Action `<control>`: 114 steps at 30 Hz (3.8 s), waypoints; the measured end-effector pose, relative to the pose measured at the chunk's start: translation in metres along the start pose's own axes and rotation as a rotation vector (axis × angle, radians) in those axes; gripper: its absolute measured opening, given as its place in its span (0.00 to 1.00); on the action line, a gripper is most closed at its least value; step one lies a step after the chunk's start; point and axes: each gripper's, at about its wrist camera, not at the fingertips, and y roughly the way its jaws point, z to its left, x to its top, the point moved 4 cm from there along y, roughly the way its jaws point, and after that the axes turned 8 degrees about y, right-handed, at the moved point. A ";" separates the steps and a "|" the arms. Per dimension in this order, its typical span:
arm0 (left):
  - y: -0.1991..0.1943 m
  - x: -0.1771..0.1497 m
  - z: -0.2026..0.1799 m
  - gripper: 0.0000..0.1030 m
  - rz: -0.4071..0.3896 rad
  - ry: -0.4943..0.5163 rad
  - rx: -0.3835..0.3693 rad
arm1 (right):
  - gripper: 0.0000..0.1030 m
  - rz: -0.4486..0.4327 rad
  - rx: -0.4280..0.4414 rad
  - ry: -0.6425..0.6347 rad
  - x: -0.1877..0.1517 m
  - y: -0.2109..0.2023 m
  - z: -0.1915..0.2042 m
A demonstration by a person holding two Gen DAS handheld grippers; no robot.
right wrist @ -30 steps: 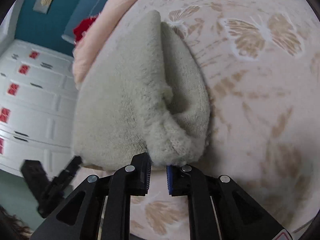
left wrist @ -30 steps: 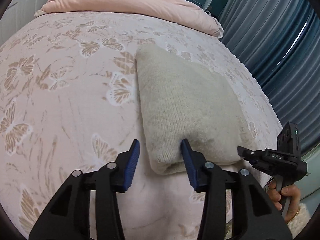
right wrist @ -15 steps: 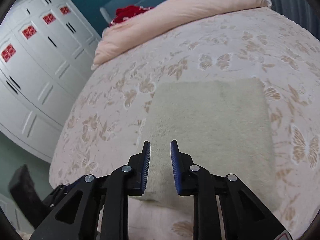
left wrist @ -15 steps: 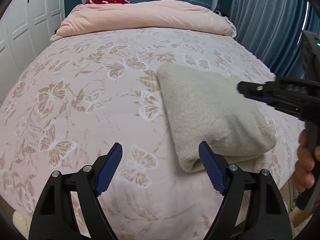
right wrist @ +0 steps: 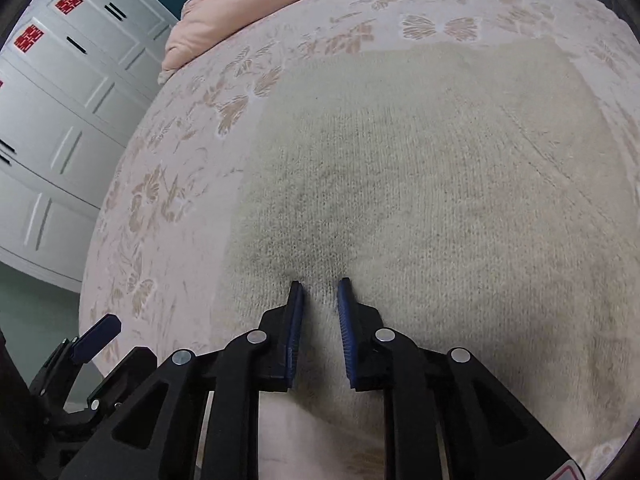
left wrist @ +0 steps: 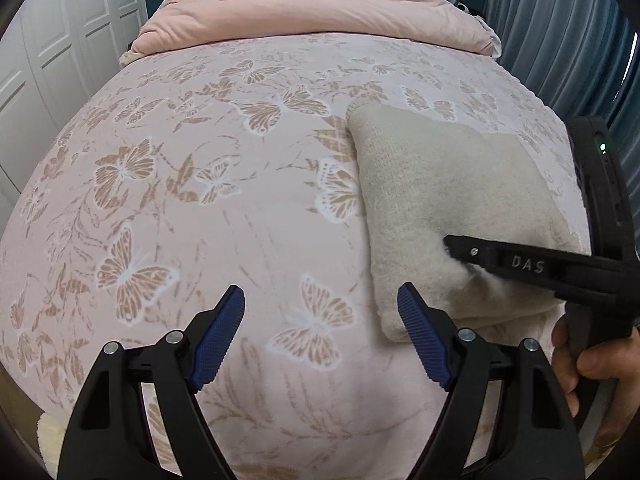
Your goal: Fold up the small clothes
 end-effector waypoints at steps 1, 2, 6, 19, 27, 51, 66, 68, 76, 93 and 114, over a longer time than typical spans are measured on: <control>0.000 0.001 -0.002 0.74 0.002 0.001 -0.005 | 0.16 -0.011 0.001 -0.005 0.003 -0.007 0.003; -0.001 0.002 -0.005 0.77 0.005 -0.002 -0.016 | 0.16 -0.035 0.012 0.000 0.007 -0.021 0.003; -0.009 0.021 -0.017 0.89 -0.043 0.006 -0.090 | 0.45 -0.243 -0.027 0.070 0.020 -0.089 -0.032; 0.015 0.058 -0.060 0.93 0.001 -0.111 -0.283 | 0.18 -0.213 0.057 0.198 0.040 -0.089 -0.092; 0.033 0.060 -0.061 0.93 0.021 -0.128 -0.299 | 0.27 -0.232 -0.110 0.131 0.033 -0.090 -0.115; 0.128 0.063 -0.056 0.81 0.285 -0.359 -0.517 | 0.51 -0.082 0.323 0.506 0.036 -0.024 -0.147; 0.044 -0.055 -0.082 0.83 0.385 -0.134 -0.528 | 0.67 -0.042 0.317 0.588 -0.117 -0.074 -0.157; 0.054 -0.050 -0.091 0.94 0.394 -0.101 -0.524 | 0.77 -0.042 0.354 0.630 -0.117 -0.067 -0.162; 0.038 -0.031 -0.089 0.66 0.372 -0.110 -0.485 | 0.42 -0.095 0.254 0.507 -0.094 -0.081 -0.128; -0.196 0.062 -0.069 0.55 -0.186 0.116 -0.411 | 0.39 -0.585 0.260 0.066 -0.070 -0.292 0.030; -0.339 0.081 0.086 0.59 -0.626 0.067 -0.294 | 0.46 -0.707 0.498 -0.317 -0.058 -0.333 0.205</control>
